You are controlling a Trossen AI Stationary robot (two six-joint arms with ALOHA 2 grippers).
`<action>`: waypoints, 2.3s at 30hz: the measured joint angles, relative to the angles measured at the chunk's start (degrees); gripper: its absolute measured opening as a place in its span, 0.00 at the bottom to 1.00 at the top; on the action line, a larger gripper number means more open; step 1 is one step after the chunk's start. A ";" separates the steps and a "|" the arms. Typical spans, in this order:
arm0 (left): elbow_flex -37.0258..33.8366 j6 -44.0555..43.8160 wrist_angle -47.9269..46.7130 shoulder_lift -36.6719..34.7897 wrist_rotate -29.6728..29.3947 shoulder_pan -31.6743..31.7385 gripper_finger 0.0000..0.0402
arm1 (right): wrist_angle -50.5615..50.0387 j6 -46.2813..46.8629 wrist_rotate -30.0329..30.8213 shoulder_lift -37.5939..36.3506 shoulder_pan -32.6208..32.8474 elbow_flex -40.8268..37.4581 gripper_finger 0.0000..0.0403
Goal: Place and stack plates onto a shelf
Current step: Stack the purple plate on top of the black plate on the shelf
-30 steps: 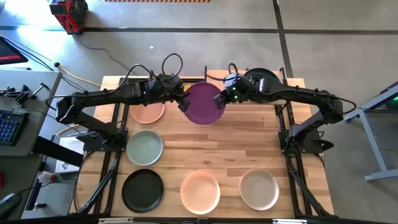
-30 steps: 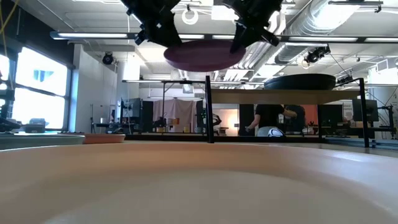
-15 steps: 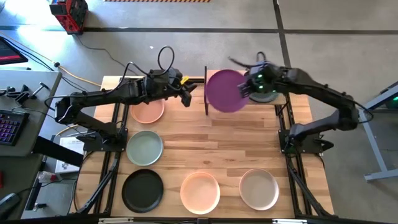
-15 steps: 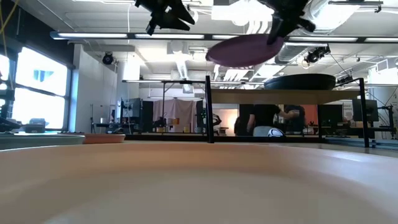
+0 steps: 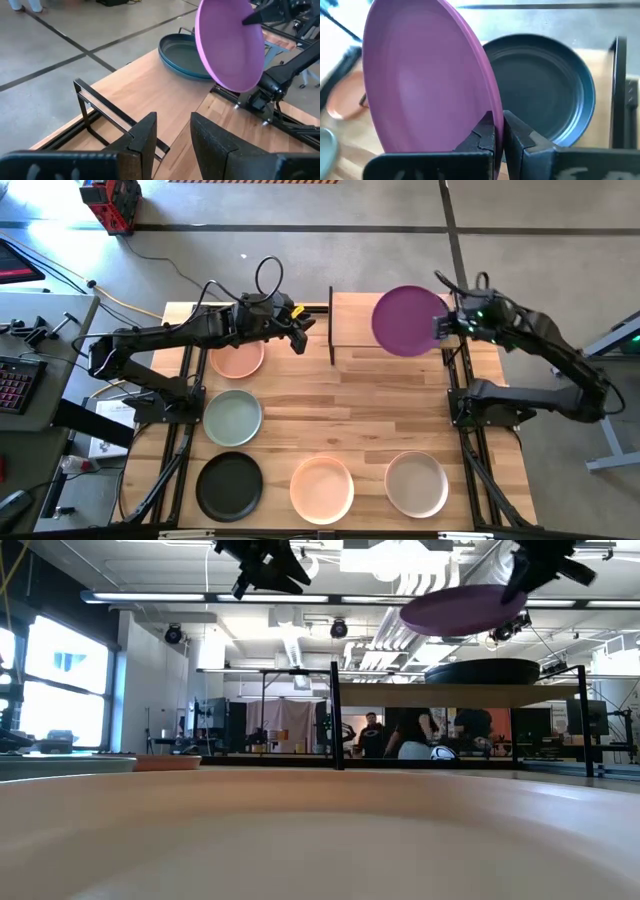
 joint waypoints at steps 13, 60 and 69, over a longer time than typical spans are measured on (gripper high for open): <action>0.00 0.08 0.00 0.00 -0.07 0.01 0.26 | 7.19 27.49 6.71 -17.50 -5.12 -18.65 0.00; 0.02 2.60 0.00 0.01 -0.13 0.01 0.26 | 13.47 37.46 12.28 -12.61 -5.10 -24.41 0.22; 0.02 2.58 0.00 0.00 -0.13 0.02 0.26 | 13.60 34.57 11.24 -16.29 -5.10 -23.21 0.25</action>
